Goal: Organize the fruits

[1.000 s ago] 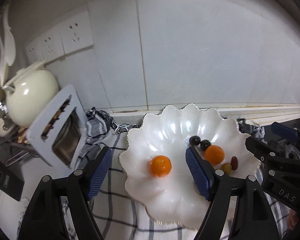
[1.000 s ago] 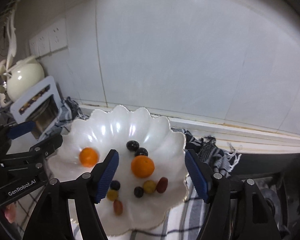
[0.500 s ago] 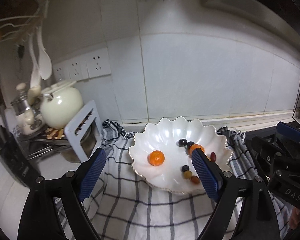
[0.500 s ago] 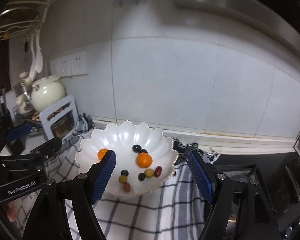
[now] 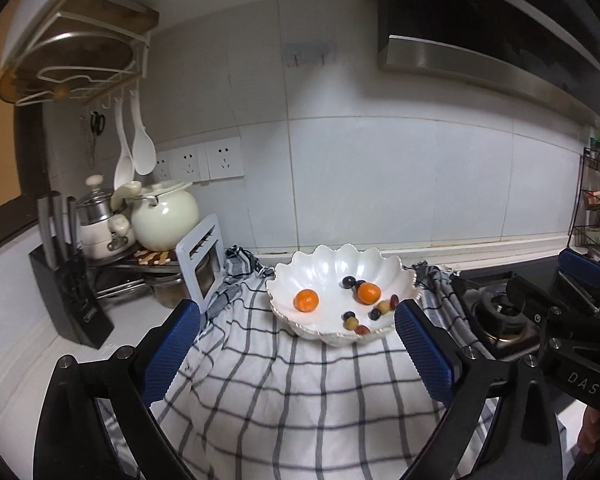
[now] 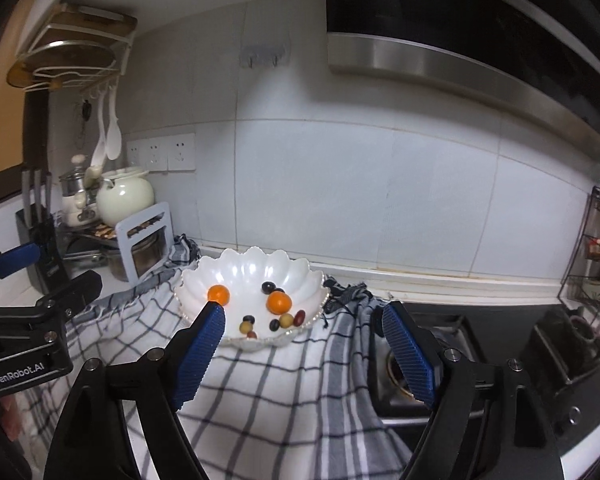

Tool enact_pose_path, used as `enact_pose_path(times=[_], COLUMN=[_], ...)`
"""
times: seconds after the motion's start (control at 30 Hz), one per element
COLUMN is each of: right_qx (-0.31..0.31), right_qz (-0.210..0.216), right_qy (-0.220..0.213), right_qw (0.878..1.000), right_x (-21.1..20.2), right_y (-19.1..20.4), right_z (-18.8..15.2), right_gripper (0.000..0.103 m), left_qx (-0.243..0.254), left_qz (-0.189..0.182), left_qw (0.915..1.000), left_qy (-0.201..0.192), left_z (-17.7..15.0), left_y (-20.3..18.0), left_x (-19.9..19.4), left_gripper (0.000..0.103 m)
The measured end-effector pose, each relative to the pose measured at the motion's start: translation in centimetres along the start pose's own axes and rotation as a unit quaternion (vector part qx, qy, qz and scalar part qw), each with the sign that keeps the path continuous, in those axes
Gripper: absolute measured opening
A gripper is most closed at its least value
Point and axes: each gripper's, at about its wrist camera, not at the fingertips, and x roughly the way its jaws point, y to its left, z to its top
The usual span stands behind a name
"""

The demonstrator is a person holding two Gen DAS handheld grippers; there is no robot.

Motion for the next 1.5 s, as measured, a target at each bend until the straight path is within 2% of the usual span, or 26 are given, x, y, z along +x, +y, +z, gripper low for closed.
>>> enact_pose_path(times=[0.3, 0.63, 1.03, 1.5], right_qx=[0.005, 0.016, 0.017, 0.02], right_qz=[0.003, 0.01, 0.0, -0.009], right_qy=[-0.013, -0.006, -0.013, -0.014], right_qw=[1.0, 1.0, 1.0, 1.0], right_x=[-6.9, -11.6, -15.8, -17.9], right_y=[-0.3, -0.7, -1.3, -2.0], right_z=[-2.3, -4.4, -5.7, -6.4], right_gripper=[0.085, 0.085, 0.085, 0.085], left_qx=[-0.008, -0.003, -0.004, 0.005], left_qz=[-0.007, -0.013, -0.031, -0.036], left_qw=[0.9999, 0.9997, 0.9992, 0.9991], left_qy=[-0.01, -0.019, -0.027, -0.024], left_z=[-2.2, -3.7, -4.6, -4.9], left_y=[-0.5, -1.1, -2.0, -2.6], left_x=[-6.7, -11.9, -15.7, -17.1], left_gripper=[0.102, 0.103, 0.103, 0.103])
